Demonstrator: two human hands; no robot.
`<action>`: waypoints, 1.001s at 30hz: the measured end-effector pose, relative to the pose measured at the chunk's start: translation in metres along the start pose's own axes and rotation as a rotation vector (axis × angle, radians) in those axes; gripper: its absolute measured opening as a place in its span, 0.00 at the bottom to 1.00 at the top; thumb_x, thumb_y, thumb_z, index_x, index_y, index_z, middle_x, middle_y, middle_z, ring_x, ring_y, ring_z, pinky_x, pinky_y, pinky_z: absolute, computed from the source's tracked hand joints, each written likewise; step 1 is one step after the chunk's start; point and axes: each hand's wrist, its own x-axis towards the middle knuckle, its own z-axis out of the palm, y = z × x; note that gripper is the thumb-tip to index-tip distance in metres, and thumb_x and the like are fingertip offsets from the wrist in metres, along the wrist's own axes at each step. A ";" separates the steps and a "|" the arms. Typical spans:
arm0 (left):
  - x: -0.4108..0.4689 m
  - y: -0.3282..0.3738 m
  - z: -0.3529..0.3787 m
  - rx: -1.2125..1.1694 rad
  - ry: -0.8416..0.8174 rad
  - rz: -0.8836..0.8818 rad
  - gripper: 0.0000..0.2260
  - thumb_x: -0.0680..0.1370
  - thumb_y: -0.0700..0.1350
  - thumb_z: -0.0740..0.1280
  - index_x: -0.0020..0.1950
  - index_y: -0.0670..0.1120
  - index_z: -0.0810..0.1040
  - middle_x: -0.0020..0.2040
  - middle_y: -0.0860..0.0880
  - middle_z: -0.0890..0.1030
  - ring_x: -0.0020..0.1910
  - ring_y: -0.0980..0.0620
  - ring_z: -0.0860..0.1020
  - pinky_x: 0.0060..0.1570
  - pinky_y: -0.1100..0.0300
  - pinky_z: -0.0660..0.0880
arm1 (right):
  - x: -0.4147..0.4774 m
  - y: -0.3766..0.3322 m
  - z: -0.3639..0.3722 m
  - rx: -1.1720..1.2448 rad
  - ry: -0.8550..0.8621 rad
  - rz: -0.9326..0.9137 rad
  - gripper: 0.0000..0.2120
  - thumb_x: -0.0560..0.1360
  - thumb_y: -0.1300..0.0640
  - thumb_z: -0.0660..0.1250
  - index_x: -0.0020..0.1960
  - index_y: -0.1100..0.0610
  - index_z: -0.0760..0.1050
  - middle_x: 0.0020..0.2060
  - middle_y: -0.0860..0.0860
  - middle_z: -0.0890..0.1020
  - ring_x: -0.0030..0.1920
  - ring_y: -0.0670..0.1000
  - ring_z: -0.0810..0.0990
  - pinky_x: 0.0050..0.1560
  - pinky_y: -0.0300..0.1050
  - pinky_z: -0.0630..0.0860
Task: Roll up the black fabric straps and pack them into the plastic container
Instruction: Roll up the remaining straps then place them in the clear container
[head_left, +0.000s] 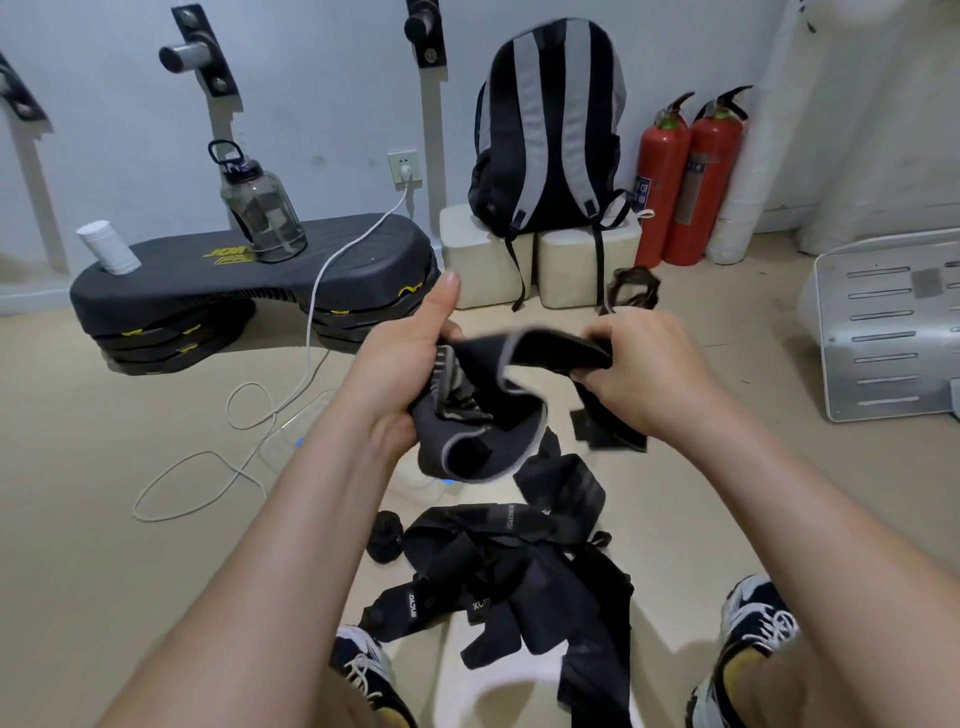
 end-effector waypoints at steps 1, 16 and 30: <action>0.000 0.002 -0.005 -0.029 -0.020 -0.030 0.21 0.75 0.61 0.68 0.34 0.46 0.73 0.23 0.50 0.71 0.19 0.55 0.70 0.21 0.67 0.68 | 0.001 0.006 0.001 -0.003 -0.022 0.036 0.07 0.75 0.59 0.69 0.40 0.49 0.77 0.39 0.47 0.76 0.48 0.54 0.75 0.44 0.46 0.70; 0.004 0.030 -0.069 -0.634 -0.352 0.130 0.26 0.57 0.52 0.83 0.50 0.44 0.82 0.31 0.53 0.74 0.23 0.60 0.71 0.21 0.69 0.70 | 0.006 0.040 -0.028 1.083 0.024 0.225 0.31 0.73 0.71 0.68 0.73 0.52 0.71 0.62 0.54 0.81 0.60 0.53 0.81 0.63 0.47 0.76; -0.011 -0.008 0.001 0.074 -0.327 0.045 0.17 0.72 0.54 0.67 0.49 0.42 0.83 0.42 0.43 0.85 0.38 0.49 0.82 0.38 0.60 0.80 | -0.018 -0.022 0.001 0.930 -0.083 -0.139 0.23 0.72 0.65 0.65 0.63 0.48 0.80 0.56 0.43 0.84 0.60 0.45 0.81 0.67 0.53 0.75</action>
